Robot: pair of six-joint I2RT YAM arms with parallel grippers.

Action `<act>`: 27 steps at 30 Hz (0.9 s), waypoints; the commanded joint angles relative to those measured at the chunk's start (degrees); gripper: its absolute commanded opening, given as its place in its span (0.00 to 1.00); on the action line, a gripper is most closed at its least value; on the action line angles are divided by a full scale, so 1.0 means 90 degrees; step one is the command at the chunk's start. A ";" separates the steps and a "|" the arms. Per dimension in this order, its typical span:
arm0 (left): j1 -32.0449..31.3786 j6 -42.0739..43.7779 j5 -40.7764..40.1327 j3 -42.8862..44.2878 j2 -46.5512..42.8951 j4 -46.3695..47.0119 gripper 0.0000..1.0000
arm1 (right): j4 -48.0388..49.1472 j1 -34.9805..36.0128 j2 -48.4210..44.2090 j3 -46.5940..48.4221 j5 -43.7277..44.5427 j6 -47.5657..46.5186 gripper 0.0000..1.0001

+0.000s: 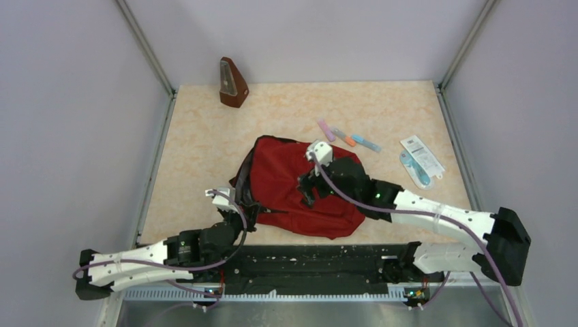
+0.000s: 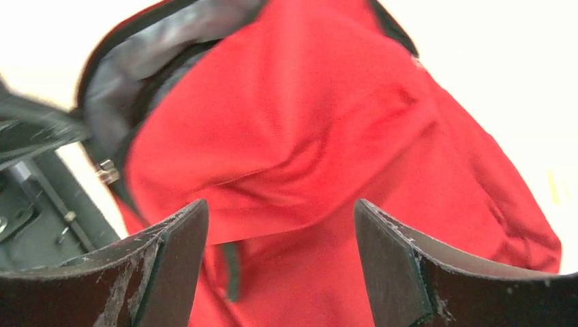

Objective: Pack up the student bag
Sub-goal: Zip the student bag at the center of the board.

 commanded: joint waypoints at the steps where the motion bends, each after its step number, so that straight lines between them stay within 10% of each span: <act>1: 0.0017 0.0117 -0.0220 -0.0005 -0.0168 0.0324 0.00 | 0.1160 0.0974 0.0072 -0.0252 0.0124 -0.1049 0.76; 18: 0.0017 -0.0083 -0.0162 0.0199 -0.0187 -0.0211 0.00 | 0.1796 0.1993 0.1951 0.0258 -0.0409 -0.1735 0.60; 27: 0.0026 -0.0036 -0.0450 0.0278 -0.0107 -0.0238 0.00 | 0.1616 0.2015 0.2049 0.0174 0.0253 -0.1592 0.00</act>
